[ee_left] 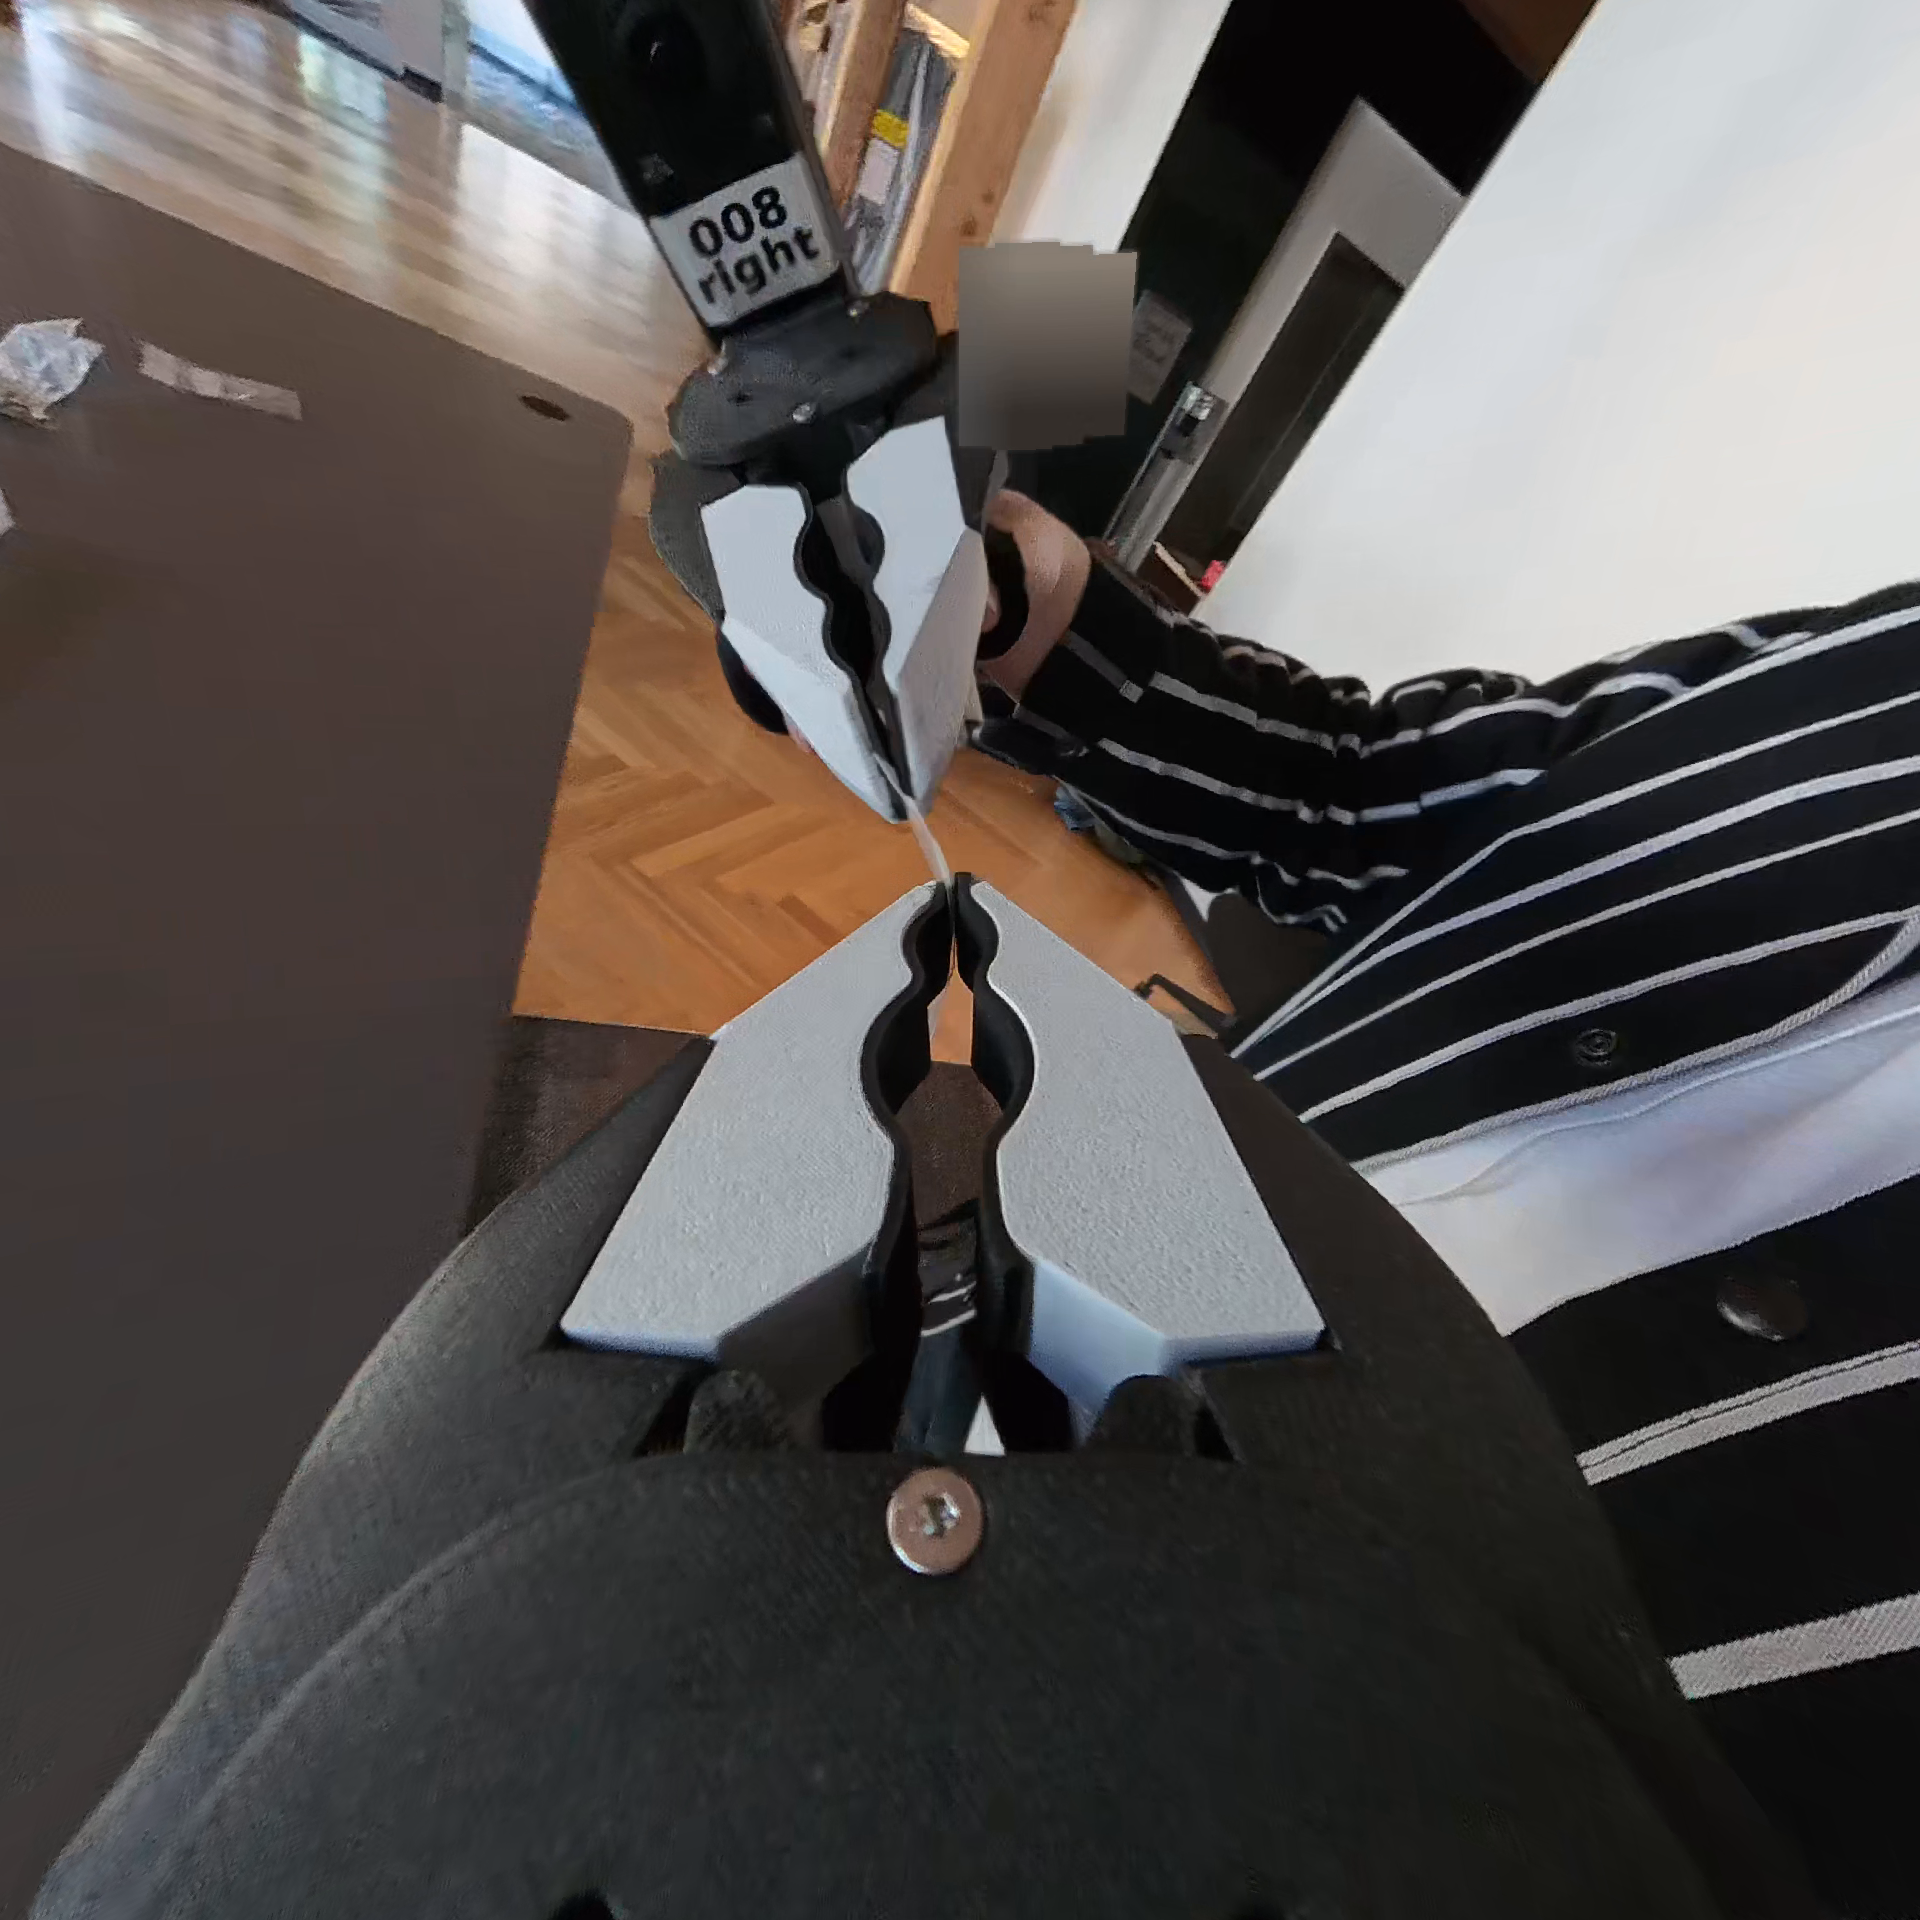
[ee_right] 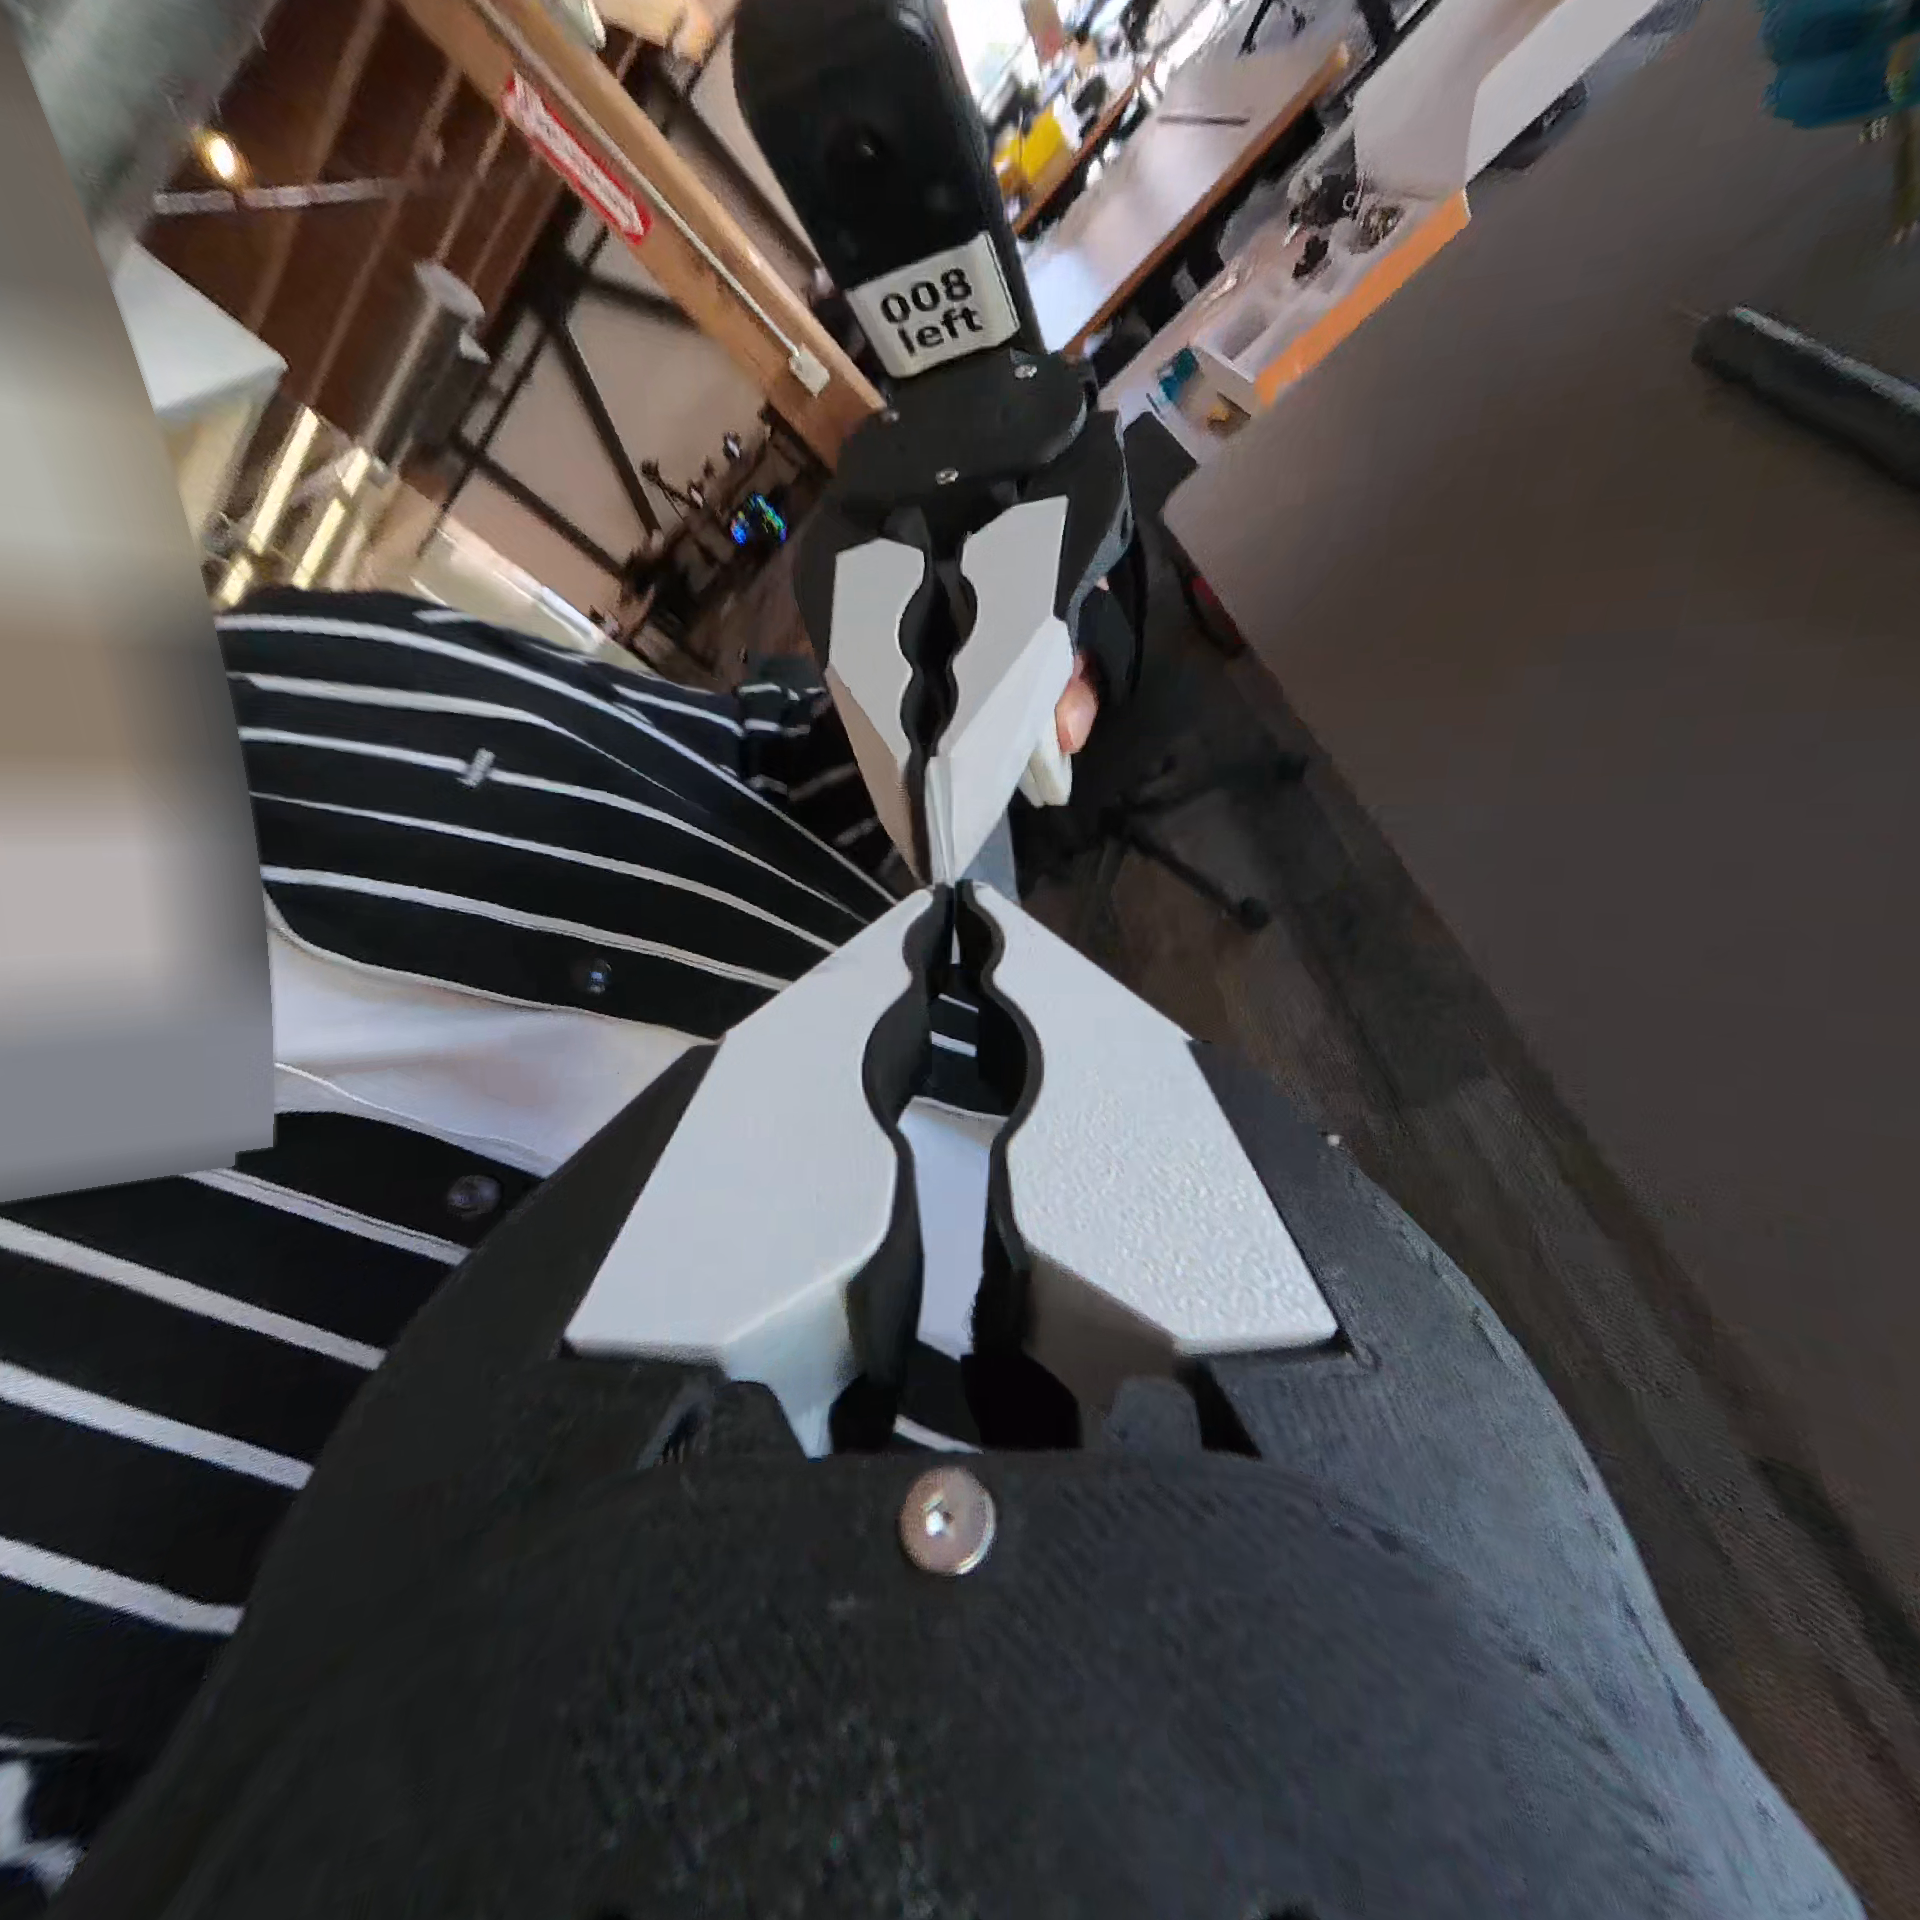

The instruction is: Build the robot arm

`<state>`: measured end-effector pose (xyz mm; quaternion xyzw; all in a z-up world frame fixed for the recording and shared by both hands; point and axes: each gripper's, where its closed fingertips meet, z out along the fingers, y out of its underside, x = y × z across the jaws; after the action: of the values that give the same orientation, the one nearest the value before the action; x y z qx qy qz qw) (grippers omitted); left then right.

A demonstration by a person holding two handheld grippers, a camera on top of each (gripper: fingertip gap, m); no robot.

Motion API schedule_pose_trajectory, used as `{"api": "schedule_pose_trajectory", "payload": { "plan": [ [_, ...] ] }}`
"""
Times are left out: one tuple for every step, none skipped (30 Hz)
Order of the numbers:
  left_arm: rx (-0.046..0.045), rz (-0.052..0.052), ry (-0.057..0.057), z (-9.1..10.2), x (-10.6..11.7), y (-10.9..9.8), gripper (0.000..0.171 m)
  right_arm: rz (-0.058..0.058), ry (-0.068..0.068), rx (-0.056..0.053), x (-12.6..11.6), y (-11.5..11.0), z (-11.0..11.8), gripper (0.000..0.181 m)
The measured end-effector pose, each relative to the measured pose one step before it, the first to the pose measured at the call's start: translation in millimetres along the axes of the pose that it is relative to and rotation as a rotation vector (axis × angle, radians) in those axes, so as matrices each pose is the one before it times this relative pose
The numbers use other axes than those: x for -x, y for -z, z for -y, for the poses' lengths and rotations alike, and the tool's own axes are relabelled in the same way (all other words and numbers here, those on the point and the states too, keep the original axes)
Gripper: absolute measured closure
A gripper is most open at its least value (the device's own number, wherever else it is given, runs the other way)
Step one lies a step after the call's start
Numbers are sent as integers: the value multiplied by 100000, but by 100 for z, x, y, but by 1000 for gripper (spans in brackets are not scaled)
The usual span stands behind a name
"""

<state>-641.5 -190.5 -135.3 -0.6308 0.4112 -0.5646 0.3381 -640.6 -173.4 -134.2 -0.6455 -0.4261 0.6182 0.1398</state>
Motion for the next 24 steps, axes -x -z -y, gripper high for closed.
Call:
{"api": "schedule_pose_trajectory", "payload": {
  "plan": [
    [637, 2082, 1051, 158, 1032, -524, 171, -1625, 3394, 1120, -1020, 705, 195, 181],
    [410, 1958, 1274, 229, 916, -589, 171, -1168, 3218, 1374, -832, 777, 8, 181],
    [754, 1970, 1511, 210, 865, -665, 171, 69, 1928, 911, -623, 862, -39, 181],
    [1080, 3408, 1296, 211, 1055, -704, 171, -406, 291, -227, -711, 947, 1, 181],
    [1017, 5313, 586, 281, 1317, -653, 171, -2461, -441, -1216, -1056, 1053, 22, 181],
    [-48, 8016, 136, 433, 1648, -560, 164, -4604, -514, -1594, -1435, 1220, 5, 181],
    [-1224, 10055, 160, 546, 1819, -523, 151, -6438, -324, -996, -1784, 1326, -109, 181],
    [-1481, 10864, 741, 485, 1757, -537, 145, -7131, 259, -39, -1965, 1285, -286, 181],
    [-1908, 8785, 1542, 426, 1160, -627, 154, -7036, 352, -295, -1998, 1168, -248, 181],
    [-3149, 4236, 2915, 465, 242, -781, 170, -5030, 382, -742, -1715, 988, -175, 181],
    [-4641, 507, 5161, 607, -373, -990, 171, -1729, -138, -36, -1208, 779, -239, 181],
    [-4128, -1663, 6670, 492, -616, -1221, 171, -822, -1416, -8, -1008, 670, -165, 181],
    [-2346, -736, 6764, 160, -326, -1426, 171, -1841, -811, -358, -1020, 590, -80, 181],
    [-1207, 280, 4728, -29, -49, -1558, 171, -1680, 1706, 385, -864, 473, -119, 181],
    [-1019, 2426, 3557, -107, 305, -1586, 171, -2374, 2786, 1003, -858, 383, -181, 181],
    [-1209, 3563, 3534, -90, 436, -1523, 168, -2575, 3038, 734, -801, 286, -152, 181],
    [-1305, 2470, 3229, -28, 209, -1398, 166, -1296, 2563, -33, -515, 201, -24, 181],
    [-1105, 3679, 3580, -32, 371, -1193, 160, -145, 1981, -707, -261, 183, 80, 181],
    [-1545, 2618, 3307, 18, 173, -997, 157, -654, 2111, -523, -249, 201, 83, 181],
    [-1903, 595, 2697, 35, -101, -818, 158, -1300, 3329, -745, -254, 220, 136, 181],
    [-1849, 139, 2212, 69, -91, -700, 156, -2473, 4855, -721, -370, 246, 115, 181],
    [-1489, -400, 1546, 67, -81, -606, 156, -2870, 5401, 171, -423, 163, -40, 181],
    [-863, -353, 1308, 51, -4, -547, 156, -2100, 4548, -261, -335, 98, -31, 181],
    [-884, -414, 1314, 73, 27, -491, 156, -1651, 3435, -373, -301, 59, -38, 181]
  ]
}}
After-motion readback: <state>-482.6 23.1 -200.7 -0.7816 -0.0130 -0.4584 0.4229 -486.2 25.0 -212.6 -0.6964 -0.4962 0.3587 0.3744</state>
